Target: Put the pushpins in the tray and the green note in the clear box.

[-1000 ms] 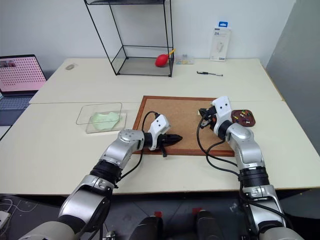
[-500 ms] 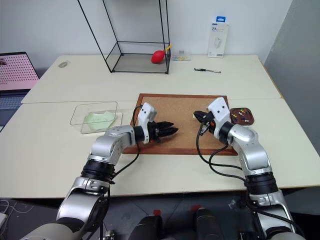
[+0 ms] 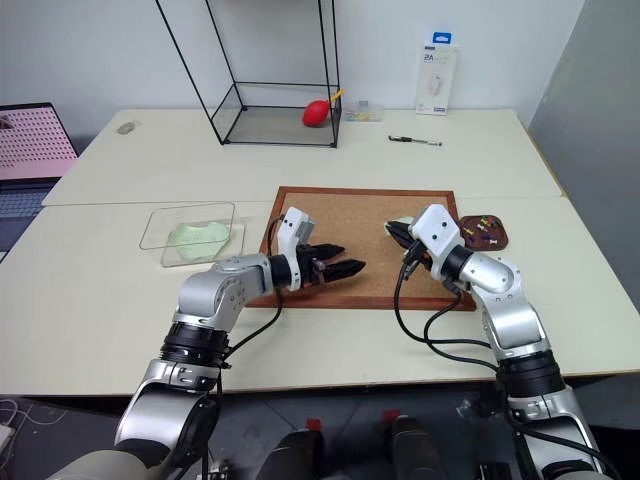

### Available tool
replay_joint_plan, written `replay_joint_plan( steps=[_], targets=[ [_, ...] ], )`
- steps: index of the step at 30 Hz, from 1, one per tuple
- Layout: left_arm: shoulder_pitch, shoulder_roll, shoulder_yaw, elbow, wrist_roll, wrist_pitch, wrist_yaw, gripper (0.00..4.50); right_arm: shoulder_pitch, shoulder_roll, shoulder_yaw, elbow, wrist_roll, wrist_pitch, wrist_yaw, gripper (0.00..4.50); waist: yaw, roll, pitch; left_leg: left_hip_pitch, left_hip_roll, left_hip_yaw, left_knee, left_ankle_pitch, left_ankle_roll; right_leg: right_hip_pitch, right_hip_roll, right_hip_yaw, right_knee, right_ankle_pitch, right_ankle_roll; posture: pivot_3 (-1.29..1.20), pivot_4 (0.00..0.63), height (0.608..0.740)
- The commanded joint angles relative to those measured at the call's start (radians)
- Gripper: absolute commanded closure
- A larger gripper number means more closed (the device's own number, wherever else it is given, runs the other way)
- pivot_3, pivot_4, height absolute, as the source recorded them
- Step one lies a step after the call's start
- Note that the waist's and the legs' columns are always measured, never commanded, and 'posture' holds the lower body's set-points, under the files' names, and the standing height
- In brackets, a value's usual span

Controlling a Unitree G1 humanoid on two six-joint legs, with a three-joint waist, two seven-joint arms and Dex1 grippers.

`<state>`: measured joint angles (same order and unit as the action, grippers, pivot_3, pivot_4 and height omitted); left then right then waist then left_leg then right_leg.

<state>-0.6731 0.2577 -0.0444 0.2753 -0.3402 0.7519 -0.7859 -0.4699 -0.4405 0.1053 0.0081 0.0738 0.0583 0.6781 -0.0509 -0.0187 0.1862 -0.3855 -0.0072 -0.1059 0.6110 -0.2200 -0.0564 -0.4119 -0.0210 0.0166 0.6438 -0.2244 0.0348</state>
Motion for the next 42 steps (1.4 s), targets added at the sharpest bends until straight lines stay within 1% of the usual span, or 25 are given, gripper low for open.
replay_joint_plan(
  steps=[1,5,7,9,20,23,27,35,37,42],
  targets=[
    [0.006,0.005,-0.011,-0.062,0.002,-0.047,0.000,0.01,0.007,-0.056,0.038,-0.002,-0.095,-0.213,0.018,4.50,0.000,0.000,0.000,0.000,0.000,0.000,0.000,0.000,0.000,0.000,0.000,0.000,0.000,0.000,0.000,0.00,0.150,0.740],
    [0.010,0.012,-0.035,-0.078,0.010,-0.081,-0.016,0.01,-0.006,-0.091,0.070,0.045,-0.167,-0.357,0.012,4.50,0.001,0.000,0.000,0.000,0.000,0.001,0.000,0.000,0.000,0.000,0.000,0.000,0.000,0.000,0.000,0.00,0.150,0.740],
    [0.008,0.005,-0.032,-0.086,-0.005,-0.088,-0.022,0.01,-0.014,-0.117,0.092,0.085,-0.234,-0.460,-0.006,4.50,0.002,0.000,0.000,0.000,0.000,0.001,0.000,0.000,0.000,0.000,0.000,0.001,0.000,0.000,0.000,0.00,0.150,0.740],
    [0.006,0.000,-0.030,-0.096,-0.019,-0.090,-0.035,0.01,-0.019,-0.129,0.105,0.117,-0.272,-0.523,-0.023,4.50,0.003,-0.001,0.000,0.001,0.000,0.001,0.000,0.000,0.000,0.000,0.000,0.001,0.000,0.000,0.000,0.00,0.150,0.740],
    [0.003,-0.009,0.025,-0.069,-0.097,-0.034,-0.036,0.01,-0.032,-0.127,0.108,0.172,-0.345,-0.628,-0.092,4.50,0.004,-0.001,0.001,0.001,0.000,0.001,0.000,0.000,0.000,0.001,0.000,0.001,0.000,0.000,0.000,0.00,0.150,0.740],
    [0.014,0.005,-0.013,-0.074,-0.043,-0.123,-0.043,0.01,-0.034,-0.125,0.108,0.179,-0.345,-0.638,-0.100,4.50,0.005,-0.001,0.001,0.001,0.000,0.001,0.000,0.000,0.000,0.001,0.000,0.001,0.000,0.000,0.000,0.00,0.150,0.740],
    [0.012,0.035,-0.098,-0.035,0.095,-0.389,-0.061,0.01,-0.024,-0.098,0.094,0.153,-0.246,-0.566,-0.059,4.50,0.006,-0.001,0.001,0.001,0.000,0.001,0.000,0.000,0.000,0.001,0.000,0.001,0.001,0.000,0.000,0.00,0.150,0.740],
    [-0.049,0.010,-0.128,0.135,0.215,-0.698,-0.033,0.01,-0.012,-0.087,0.099,0.101,-0.166,-0.480,0.006,4.50,0.020,-0.001,0.001,0.002,0.000,0.001,0.001,0.000,0.000,0.002,0.000,0.002,0.001,0.000,0.000,0.00,0.150,0.740],
    [-0.072,-0.002,-0.130,0.189,0.246,-0.775,-0.014,0.01,-0.001,-0.078,0.097,0.070,-0.133,-0.435,0.022,4.50,0.021,-0.001,0.001,0.001,0.000,0.001,0.001,0.000,0.000,0.002,0.000,0.001,0.000,0.000,0.000,0.00,0.150,0.740],
    [-0.124,-0.033,-0.127,0.297,0.282,-0.905,0.006,0.01,0.009,-0.052,0.091,-0.005,-0.072,-0.312,0.044,4.50,0.020,-0.001,0.001,0.001,0.000,0.001,0.001,0.000,0.000,0.001,0.000,0.001,0.000,0.000,0.000,0.00,0.150,0.740]
  ],
)
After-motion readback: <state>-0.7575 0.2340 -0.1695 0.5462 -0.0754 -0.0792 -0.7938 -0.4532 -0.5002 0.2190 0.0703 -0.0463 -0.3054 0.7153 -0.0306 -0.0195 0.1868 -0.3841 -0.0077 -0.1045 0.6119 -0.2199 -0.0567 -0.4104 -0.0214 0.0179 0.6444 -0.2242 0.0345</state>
